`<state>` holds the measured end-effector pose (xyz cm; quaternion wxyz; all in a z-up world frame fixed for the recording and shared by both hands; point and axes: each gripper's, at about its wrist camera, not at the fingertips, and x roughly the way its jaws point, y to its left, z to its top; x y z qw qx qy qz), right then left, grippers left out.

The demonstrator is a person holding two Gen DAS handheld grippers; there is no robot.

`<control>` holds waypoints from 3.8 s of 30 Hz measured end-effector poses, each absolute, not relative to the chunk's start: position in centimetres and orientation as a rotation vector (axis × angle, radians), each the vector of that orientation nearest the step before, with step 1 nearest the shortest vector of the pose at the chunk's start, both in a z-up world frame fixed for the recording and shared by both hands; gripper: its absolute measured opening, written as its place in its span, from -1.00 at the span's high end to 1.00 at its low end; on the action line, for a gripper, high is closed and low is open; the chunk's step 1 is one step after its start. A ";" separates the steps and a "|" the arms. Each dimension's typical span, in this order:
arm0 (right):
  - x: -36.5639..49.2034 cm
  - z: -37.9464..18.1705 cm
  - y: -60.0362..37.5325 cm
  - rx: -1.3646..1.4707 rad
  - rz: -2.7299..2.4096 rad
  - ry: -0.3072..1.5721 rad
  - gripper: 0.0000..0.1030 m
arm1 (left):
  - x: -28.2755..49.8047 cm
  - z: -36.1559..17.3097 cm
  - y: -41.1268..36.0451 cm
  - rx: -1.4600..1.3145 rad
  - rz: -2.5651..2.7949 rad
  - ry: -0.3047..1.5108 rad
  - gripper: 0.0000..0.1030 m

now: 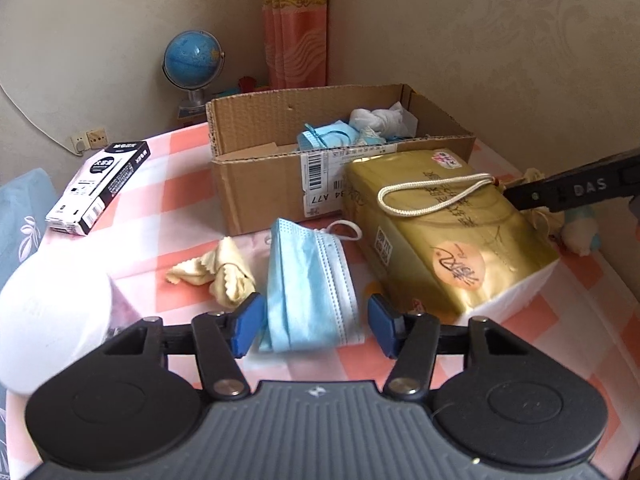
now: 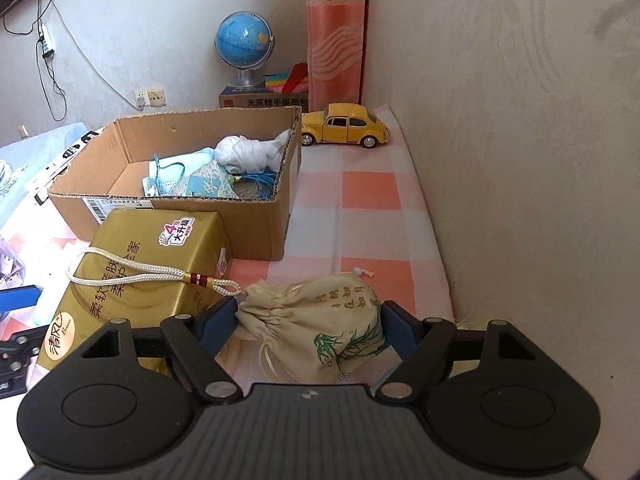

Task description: Organize soft objects

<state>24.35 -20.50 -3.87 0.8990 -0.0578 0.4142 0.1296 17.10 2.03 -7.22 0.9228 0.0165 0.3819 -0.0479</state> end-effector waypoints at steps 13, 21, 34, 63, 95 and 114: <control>23.8 -3.4 -20.3 -0.127 0.267 0.837 -0.58 | 19.2 -8.2 2.7 0.010 -0.104 0.814 0.26; 22.4 -1.2 -20.4 -0.134 0.255 0.803 -0.58 | 17.8 -6.2 3.2 0.050 -0.148 0.812 0.43; 18.8 4.2 -20.6 -0.135 0.258 0.695 -0.58 | 13.6 -1.0 4.0 0.120 -0.241 0.801 0.43; 19.8 9.4 -20.1 -0.105 0.313 0.579 -0.58 | 30.2 1.0 4.1 0.071 -0.097 0.773 -0.41; 31.8 13.9 -10.2 -0.062 0.339 0.815 -0.58 | 9.7 -0.8 4.4 -0.037 -0.126 0.724 -0.80; 36.7 6.6 -4.4 0.035 0.351 0.997 -0.58 | 9.3 -3.7 6.9 -0.102 -0.064 0.797 -0.79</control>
